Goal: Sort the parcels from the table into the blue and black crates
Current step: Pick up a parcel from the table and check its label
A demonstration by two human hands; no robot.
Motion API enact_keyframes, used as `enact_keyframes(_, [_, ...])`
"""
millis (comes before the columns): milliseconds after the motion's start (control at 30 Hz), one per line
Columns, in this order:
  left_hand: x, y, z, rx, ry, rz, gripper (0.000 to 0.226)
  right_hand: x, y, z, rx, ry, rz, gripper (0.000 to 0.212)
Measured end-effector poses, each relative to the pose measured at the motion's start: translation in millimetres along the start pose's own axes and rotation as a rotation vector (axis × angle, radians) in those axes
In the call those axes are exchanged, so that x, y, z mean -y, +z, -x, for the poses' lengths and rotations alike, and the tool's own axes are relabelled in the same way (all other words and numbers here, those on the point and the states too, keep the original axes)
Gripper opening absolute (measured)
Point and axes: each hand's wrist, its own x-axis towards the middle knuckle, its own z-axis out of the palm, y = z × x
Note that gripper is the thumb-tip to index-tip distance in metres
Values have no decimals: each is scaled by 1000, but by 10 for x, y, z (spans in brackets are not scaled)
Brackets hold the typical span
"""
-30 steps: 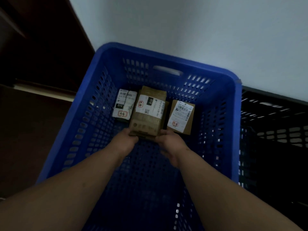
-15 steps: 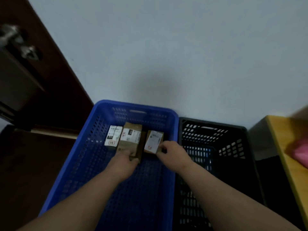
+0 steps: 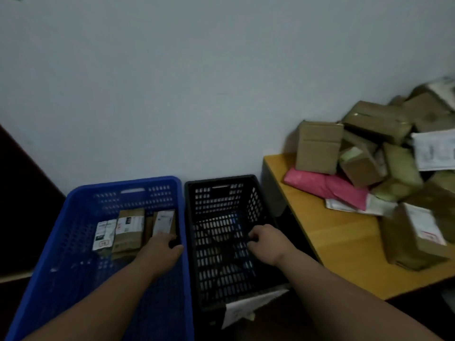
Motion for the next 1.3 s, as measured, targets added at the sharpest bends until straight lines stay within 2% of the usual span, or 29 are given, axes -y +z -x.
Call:
enact_keyframes(300, [-1012, 673, 372, -24, 103, -29, 51, -1261, -451, 640, -104, 104, -32, 38])
enact_keyframes(433, [-1578, 1135, 383, 4, 147, -45, 45, -2005, -720, 849, -96, 165, -53, 43])
enact_keyframes(633, [-2576, 2087, 428, 123, 191, -26, 50, -3192, -1242, 1118, -227, 332, -36, 38])
enact_keyframes(833, [-3350, 2693, 394, 215, 199, -38, 52, -3865, -1509, 1130, -354, 471, -200, 50])
enact_keyframes(1000, [-3796, 3069, 159, 289, 208, -62, 54, -4150, -1534, 939, -259, 510, -294, 61])
enact_keyframes(1167, [-4230, 3372, -122, 398, 251, -89, 61, -4329, -1615, 762, -110, 458, -409, 64])
enact_keyframes(1300, [-4549, 3475, -224, 494, 314, -4, 54, -4434, -1680, 603, -19, 421, -594, 73])
